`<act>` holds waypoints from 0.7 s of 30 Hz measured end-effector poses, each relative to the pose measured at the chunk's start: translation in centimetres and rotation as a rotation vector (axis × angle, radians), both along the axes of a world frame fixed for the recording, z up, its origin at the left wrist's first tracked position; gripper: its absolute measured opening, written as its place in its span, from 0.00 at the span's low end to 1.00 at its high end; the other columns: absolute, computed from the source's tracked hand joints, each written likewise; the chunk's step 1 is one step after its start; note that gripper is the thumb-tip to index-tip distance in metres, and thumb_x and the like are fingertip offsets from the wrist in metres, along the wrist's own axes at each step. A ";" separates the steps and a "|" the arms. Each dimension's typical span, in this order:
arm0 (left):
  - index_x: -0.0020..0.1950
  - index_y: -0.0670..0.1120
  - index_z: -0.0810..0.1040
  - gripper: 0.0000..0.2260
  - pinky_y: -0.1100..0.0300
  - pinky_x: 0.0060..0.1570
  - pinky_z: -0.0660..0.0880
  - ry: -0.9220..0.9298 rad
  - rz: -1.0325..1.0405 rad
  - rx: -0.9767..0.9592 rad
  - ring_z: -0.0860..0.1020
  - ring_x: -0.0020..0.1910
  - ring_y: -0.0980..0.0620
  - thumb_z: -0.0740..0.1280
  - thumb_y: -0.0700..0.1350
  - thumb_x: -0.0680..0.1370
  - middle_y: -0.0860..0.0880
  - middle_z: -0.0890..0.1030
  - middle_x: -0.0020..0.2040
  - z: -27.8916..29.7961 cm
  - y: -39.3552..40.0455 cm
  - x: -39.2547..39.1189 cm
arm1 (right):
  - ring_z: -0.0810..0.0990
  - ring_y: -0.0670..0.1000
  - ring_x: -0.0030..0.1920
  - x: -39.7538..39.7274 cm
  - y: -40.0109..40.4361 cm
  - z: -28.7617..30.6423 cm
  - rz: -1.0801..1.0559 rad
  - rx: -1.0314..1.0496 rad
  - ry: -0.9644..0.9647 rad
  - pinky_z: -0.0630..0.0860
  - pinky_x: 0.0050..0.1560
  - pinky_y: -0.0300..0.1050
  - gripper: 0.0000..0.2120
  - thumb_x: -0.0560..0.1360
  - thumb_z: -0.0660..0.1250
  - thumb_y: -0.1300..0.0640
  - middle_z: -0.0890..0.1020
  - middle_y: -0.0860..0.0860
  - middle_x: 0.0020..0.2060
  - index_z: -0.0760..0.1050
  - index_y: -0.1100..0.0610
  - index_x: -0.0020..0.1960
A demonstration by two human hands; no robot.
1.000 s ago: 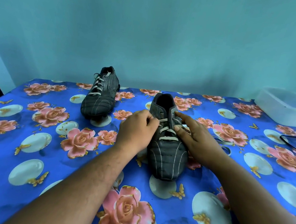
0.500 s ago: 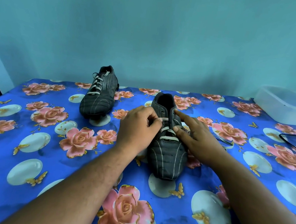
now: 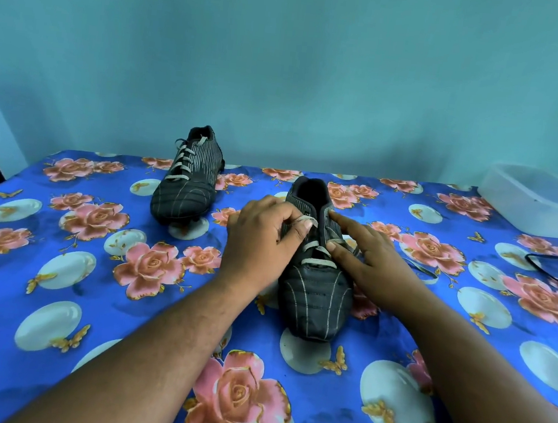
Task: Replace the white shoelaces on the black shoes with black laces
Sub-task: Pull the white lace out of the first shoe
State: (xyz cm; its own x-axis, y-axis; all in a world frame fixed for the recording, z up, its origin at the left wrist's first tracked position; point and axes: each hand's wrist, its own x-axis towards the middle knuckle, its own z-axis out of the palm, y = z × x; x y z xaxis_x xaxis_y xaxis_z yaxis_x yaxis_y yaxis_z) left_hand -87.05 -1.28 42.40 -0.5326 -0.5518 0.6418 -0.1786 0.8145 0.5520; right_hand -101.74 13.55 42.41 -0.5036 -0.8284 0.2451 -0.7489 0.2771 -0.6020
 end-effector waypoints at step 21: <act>0.45 0.56 0.83 0.06 0.46 0.53 0.74 -0.059 -0.027 0.046 0.77 0.50 0.49 0.69 0.55 0.73 0.55 0.80 0.43 -0.1 -0.2 0.3 | 0.66 0.53 0.73 -0.7 -0.2 -0.7 0.030 -0.011 -0.009 0.63 0.74 0.56 0.26 0.80 0.63 0.39 0.74 0.48 0.70 0.61 0.35 0.77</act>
State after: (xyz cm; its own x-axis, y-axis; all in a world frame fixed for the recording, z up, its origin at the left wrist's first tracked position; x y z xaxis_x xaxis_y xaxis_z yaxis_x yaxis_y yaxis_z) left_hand -86.80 -1.51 42.28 -0.5835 -0.5653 0.5830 -0.1905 0.7932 0.5784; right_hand -102.44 13.36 41.68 -0.4809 -0.8404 0.2498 -0.7512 0.2481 -0.6117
